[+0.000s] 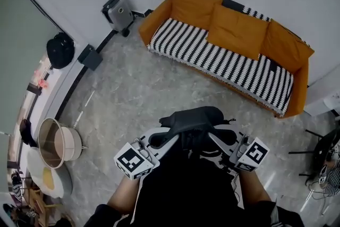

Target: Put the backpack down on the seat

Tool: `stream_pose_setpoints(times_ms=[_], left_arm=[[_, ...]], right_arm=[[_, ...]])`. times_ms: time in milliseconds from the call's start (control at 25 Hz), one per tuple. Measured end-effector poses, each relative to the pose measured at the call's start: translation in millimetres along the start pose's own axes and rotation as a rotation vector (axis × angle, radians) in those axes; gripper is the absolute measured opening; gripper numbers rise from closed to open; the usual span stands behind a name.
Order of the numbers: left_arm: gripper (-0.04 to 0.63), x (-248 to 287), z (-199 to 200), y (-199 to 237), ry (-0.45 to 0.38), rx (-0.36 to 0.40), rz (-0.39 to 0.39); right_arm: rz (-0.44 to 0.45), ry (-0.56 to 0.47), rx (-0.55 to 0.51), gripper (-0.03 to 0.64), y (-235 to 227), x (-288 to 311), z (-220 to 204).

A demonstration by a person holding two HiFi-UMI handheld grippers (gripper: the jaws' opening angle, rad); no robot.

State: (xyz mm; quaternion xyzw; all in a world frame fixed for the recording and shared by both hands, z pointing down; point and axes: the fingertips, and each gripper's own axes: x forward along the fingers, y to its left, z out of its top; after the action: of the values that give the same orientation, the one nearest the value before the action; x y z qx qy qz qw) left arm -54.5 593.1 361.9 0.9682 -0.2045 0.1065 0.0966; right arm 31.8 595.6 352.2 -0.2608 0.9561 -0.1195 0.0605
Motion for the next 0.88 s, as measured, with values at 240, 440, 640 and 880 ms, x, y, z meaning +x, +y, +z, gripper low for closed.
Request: stream_pose_setpoints(times_ms=[240, 440, 640, 880], left_arm=[[0.029, 18, 9, 38, -0.007, -0.017, -0.011], [0.029, 34, 18, 76, -0.012, -0.021, -0.021], [0.029, 46, 32, 116, -0.022, -0.02, -0.035], [0.029, 53, 46, 164, -0.035, -0.006, -0.054]], right_arm=[[0.001, 0.003, 0.009, 0.032, -35, 21, 11], [-0.007, 0.012, 0.015, 0.032, -68, 43, 20], [-0.017, 0.032, 0.0, 0.032, -102, 68, 30], [-0.027, 0.028, -0.012, 0.032, -134, 103, 45]])
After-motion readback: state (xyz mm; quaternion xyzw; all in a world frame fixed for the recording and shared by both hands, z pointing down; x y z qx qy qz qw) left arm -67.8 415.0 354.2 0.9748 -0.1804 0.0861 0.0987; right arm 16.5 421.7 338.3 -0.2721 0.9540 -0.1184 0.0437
